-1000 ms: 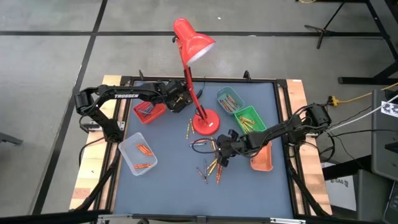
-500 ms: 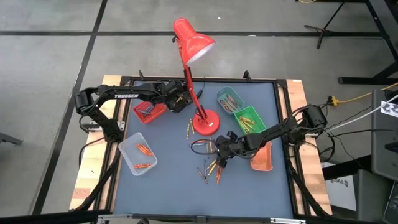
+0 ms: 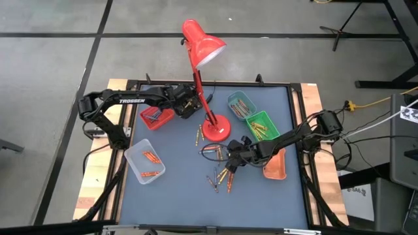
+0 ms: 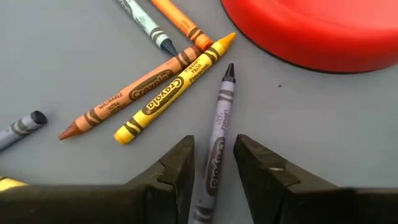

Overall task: Sort crayons
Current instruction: Put the blue crayon into the middle left red bin

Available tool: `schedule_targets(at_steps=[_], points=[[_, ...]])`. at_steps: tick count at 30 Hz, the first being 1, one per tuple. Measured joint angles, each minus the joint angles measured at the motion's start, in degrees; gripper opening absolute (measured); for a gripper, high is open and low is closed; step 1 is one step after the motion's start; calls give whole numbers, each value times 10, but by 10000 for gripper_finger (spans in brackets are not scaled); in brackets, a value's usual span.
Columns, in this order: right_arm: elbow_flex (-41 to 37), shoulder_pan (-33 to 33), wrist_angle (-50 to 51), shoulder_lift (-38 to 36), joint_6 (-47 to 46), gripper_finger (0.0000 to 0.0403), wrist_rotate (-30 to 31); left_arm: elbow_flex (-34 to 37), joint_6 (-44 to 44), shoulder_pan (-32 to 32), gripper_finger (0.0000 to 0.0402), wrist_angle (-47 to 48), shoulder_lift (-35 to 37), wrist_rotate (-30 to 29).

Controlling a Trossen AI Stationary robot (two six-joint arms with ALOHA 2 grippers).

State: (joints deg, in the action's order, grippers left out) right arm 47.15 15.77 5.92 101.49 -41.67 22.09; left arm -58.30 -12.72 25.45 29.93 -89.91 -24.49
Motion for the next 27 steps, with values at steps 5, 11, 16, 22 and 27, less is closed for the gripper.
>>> schedule_targets(at_steps=[5, 11, 16, 22, 27], points=[[0, 0, 2, 0, 0, 115, 2, 0, 28, -2, 71, 4, 10, 0], [0, -1, 4, 0, 0, 54, 3, 0, 29, -4, 71, 14, 47, 0], [0, -1, 6, -1, 16, 9, 3, 0, 28, -5, 71, 17, 85, 14], [0, -1, 9, -7, 26, 30, -16, 0, 24, -29, 71, 26, 118, 74], [-1, -1, 16, -23, 33, 18, -44, 0, 22, -71, 71, 31, 122, 121]])
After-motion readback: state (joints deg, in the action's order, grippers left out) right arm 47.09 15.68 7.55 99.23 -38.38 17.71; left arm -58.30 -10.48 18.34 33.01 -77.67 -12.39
